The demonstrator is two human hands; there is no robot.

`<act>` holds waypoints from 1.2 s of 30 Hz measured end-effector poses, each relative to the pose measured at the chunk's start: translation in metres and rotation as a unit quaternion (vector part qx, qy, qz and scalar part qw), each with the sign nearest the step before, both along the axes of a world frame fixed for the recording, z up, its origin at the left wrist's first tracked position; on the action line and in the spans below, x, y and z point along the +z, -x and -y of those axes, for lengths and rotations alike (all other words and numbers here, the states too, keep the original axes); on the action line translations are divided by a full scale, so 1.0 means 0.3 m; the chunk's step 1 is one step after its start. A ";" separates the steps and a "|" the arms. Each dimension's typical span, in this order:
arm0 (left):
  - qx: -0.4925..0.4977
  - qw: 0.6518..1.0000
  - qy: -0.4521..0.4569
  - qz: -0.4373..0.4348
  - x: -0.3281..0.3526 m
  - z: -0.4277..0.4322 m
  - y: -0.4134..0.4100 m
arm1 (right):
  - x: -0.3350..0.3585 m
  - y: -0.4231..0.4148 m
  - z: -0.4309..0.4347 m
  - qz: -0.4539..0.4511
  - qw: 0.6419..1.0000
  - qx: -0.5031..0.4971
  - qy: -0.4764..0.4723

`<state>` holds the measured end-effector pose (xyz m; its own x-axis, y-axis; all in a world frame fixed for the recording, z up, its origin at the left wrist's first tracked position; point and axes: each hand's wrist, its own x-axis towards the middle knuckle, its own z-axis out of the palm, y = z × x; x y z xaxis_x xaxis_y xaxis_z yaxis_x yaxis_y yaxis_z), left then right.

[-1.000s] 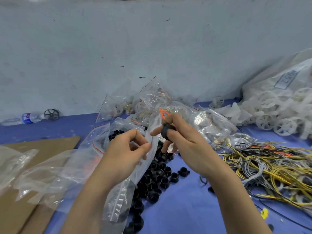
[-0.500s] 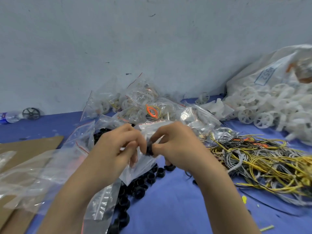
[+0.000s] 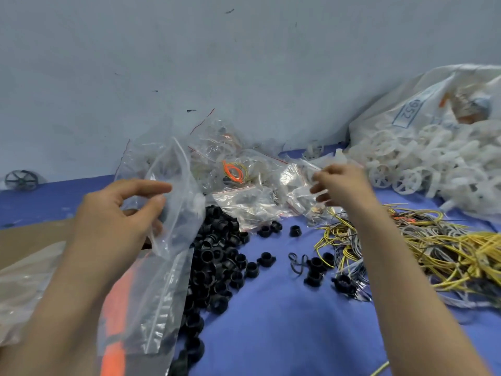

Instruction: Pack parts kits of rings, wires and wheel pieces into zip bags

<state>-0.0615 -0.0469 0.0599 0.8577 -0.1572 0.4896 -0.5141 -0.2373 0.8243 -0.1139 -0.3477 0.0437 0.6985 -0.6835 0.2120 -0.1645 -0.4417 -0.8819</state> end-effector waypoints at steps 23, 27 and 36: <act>-0.071 0.997 0.004 -0.043 -0.019 0.002 -0.021 | -0.095 -0.262 -0.044 0.177 0.853 0.179 -0.457; -0.093 0.994 -0.052 -0.033 -0.038 0.046 -0.004 | 0.070 -0.111 -0.174 0.255 0.715 0.322 -0.566; -0.122 0.991 -0.047 -0.039 -0.008 0.144 0.105 | 0.095 0.078 -0.450 0.081 0.814 0.286 -0.498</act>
<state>-0.0932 -0.0902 0.0576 0.8231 -0.4065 0.3966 -0.5014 -0.1919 0.8437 -0.1373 -0.2126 0.0723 0.9813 -0.1443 -0.1277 -0.0294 0.5433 -0.8391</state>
